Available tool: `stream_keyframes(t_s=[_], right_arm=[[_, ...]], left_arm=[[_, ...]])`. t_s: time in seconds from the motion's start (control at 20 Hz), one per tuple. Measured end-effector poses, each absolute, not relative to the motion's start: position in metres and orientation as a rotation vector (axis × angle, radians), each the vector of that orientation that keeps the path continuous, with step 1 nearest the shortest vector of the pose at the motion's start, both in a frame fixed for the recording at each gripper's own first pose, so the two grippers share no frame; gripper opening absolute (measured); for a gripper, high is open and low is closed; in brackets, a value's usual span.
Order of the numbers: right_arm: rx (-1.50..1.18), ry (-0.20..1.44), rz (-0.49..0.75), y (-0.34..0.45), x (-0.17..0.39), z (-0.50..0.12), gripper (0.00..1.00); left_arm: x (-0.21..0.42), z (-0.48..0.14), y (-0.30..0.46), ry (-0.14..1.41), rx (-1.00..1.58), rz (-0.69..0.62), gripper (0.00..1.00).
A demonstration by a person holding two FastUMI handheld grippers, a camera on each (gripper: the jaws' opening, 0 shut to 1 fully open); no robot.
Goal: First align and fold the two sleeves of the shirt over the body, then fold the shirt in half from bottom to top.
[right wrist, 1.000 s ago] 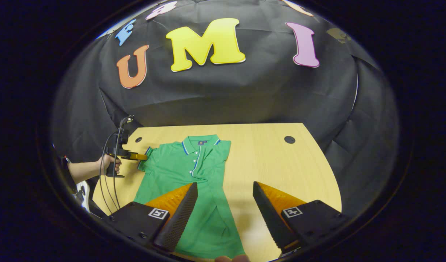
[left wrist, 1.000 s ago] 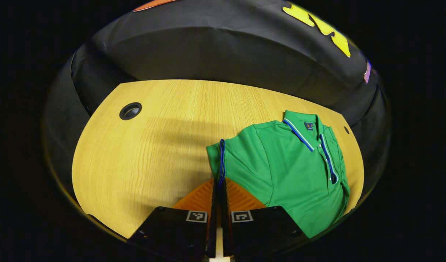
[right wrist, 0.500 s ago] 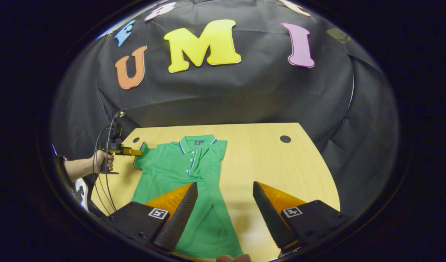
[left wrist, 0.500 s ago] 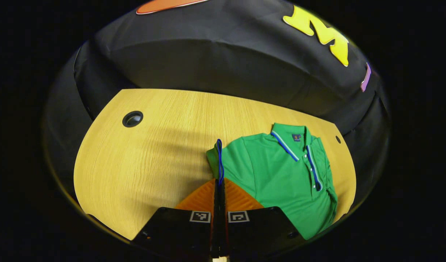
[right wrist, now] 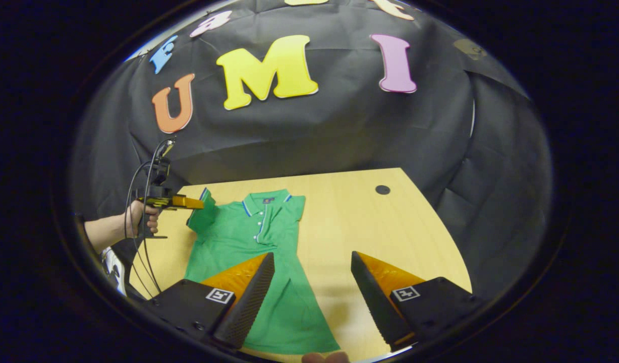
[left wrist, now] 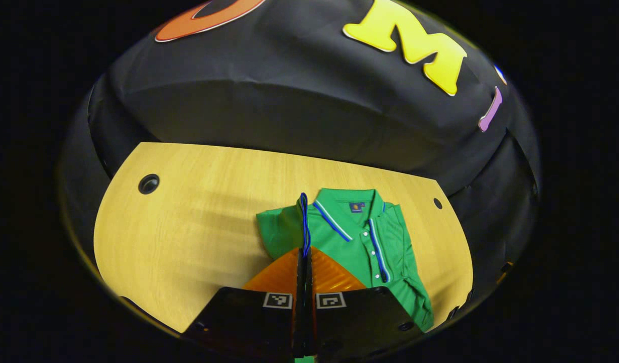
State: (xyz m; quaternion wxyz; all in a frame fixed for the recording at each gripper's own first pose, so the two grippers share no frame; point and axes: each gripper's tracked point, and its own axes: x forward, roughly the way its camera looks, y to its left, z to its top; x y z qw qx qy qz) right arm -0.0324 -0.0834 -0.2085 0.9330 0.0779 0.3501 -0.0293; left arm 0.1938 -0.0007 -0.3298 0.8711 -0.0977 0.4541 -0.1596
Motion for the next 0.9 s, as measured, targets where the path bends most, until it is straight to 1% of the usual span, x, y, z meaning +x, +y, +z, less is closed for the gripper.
stream_keyframes(t_s=[0.05,0.1,0.15,0.25,0.35,0.5,0.6,0.65,0.7,0.75,0.8,0.85,0.9], right_arm=[[0.166,0.711,-0.077,-0.09,-0.038,-0.207,0.98],[0.17,0.709,-0.094,-0.096,-0.044,-0.205,0.93],[0.173,0.712,-0.119,-0.105,-0.053,-0.205,0.98],[0.176,0.72,-0.154,-0.118,-0.065,-0.206,0.97],[0.183,0.724,-0.189,-0.13,-0.075,-0.206,0.98],[0.19,0.734,-0.228,-0.143,-0.087,-0.206,0.97],[0.19,0.735,-0.236,-0.145,-0.089,-0.207,0.97],[0.193,0.734,-0.236,-0.144,-0.087,-0.208,0.98],[0.197,0.735,-0.231,-0.142,-0.086,-0.208,0.93],[0.199,0.734,-0.222,-0.138,-0.083,-0.208,0.93],[0.199,0.732,-0.211,-0.134,-0.079,-0.208,0.98],[0.196,0.729,-0.196,-0.129,-0.077,-0.207,0.98],[0.192,0.727,-0.18,-0.123,-0.075,-0.207,0.98]], left_arm=[[0.193,-0.331,-0.016,0.955,-0.193,-0.354,0.03],[0.193,-0.333,-0.03,0.96,-0.18,-0.373,0.03],[0.194,-0.339,-0.049,0.964,-0.154,-0.391,0.03],[0.197,-0.352,-0.069,0.976,-0.117,-0.399,0.03],[0.2,-0.37,-0.082,0.993,-0.089,-0.375,0.04],[0.2,-0.392,-0.101,1.017,-0.103,-0.364,0.04],[0.198,-0.399,-0.109,1.022,-0.115,-0.361,0.07],[0.199,-0.398,-0.11,1.019,-0.121,-0.36,0.14],[0.199,-0.396,-0.11,1.015,-0.12,-0.356,0.2],[0.198,-0.391,-0.107,1.007,-0.114,-0.349,0.4],[0.199,-0.386,-0.106,0.995,-0.114,-0.351,0.61],[0.198,-0.379,-0.102,0.979,-0.106,-0.343,0.58],[0.199,-0.372,-0.097,0.956,-0.096,-0.329,0.9]])
